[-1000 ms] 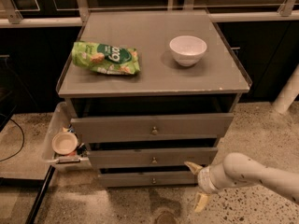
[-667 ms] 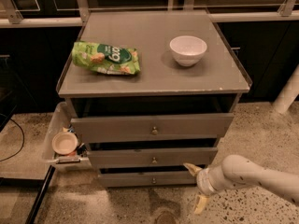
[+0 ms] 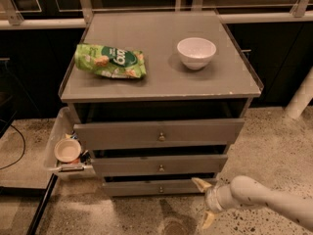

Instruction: Open bottom drawer

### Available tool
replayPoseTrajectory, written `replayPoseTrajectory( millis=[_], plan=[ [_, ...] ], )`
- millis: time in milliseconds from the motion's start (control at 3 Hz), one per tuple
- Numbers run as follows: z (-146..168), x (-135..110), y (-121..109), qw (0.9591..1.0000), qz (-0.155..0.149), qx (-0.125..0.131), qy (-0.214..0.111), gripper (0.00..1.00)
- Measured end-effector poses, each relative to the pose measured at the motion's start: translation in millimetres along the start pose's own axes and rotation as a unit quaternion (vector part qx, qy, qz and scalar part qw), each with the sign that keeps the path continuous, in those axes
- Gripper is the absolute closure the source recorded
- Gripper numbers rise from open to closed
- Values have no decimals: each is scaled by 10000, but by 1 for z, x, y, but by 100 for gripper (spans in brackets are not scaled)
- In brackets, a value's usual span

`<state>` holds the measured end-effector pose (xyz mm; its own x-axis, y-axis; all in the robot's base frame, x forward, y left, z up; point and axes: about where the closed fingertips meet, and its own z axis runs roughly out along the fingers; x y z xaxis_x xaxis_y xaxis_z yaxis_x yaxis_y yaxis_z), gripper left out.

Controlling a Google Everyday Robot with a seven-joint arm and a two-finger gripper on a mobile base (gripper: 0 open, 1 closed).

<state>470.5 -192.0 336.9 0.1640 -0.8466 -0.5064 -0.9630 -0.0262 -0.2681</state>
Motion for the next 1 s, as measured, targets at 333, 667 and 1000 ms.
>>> replayPoseTrajectory(
  millis=[333, 667, 1000],
  plan=[
    [52, 62, 1, 9990, -341, 225, -175, 0],
    [62, 65, -1, 9993, -312, 157, -141, 0],
    [80, 79, -11, 9995, -282, 110, -7, 0]
  ],
)
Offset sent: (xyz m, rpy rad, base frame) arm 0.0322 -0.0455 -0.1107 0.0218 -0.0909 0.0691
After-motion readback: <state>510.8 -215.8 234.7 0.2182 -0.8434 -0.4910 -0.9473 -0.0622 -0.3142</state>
